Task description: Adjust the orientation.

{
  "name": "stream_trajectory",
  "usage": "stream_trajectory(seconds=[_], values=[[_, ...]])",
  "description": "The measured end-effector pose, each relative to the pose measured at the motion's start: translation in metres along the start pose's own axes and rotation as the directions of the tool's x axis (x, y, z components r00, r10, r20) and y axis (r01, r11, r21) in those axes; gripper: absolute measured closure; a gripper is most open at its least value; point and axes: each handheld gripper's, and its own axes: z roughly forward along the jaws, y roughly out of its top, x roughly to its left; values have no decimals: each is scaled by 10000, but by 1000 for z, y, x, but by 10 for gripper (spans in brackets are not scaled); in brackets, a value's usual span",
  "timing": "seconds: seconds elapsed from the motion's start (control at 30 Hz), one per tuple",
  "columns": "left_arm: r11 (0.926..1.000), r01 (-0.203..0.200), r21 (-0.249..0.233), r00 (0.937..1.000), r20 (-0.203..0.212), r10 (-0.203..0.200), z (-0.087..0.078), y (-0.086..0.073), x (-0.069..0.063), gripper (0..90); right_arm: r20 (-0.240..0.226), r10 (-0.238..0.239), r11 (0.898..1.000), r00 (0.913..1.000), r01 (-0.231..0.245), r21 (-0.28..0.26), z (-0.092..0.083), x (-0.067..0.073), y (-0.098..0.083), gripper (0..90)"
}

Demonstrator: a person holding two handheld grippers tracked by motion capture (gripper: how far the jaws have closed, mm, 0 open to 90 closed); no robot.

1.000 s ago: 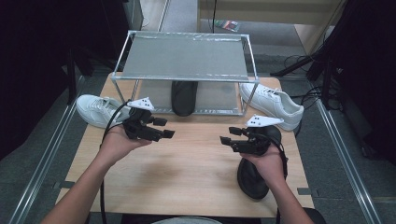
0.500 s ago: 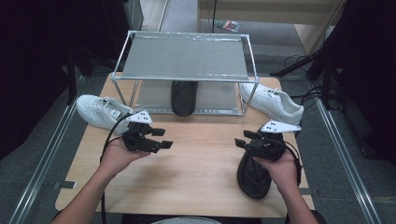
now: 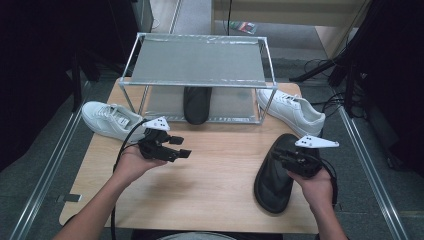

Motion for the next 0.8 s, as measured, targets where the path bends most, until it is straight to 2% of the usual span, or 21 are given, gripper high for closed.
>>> stream_trajectory(seconds=[0.1,0.17,0.2,0.27,0.4,0.5,0.63,0.73,0.8], values=[[9999,-23,155,10000,-56,24,3,2,2,375,79,361,9993,9993,-361,22,-4,-3,-4,898],[10000,42,60,10000,-14,-42,4,3,3,375,31,363,9993,9993,-363,-26,-5,-1,-5,900],[10000,63,29,10000,-38,-63,5,4,3,376,115,136,9997,9998,-138,190,-3,0,-8,900],[10000,19,19,9997,-223,-19,6,6,3,378,88,59,9994,9999,-62,327,-1,-1,-9,900],[10000,62,56,9999,-136,-61,7,9,5,397,102,-141,9955,9998,130,941,2,-5,-18,900],[9997,249,-23,9997,7,-249,8,10,8,400,254,32,9912,9997,-65,1325,0,-11,-25,900],[9996,290,45,9996,39,-290,10,9,10,403,128,368,9821,9992,-385,1842,5,-15,-31,900],[9996,286,72,9996,48,-287,11,9,10,403,37,39,9750,10000,-46,2220,13,-12,-32,900],[9997,227,85,9997,-13,-227,12,9,9,405,-5,52,9727,10000,-49,2319,16,-11,-32,900]])
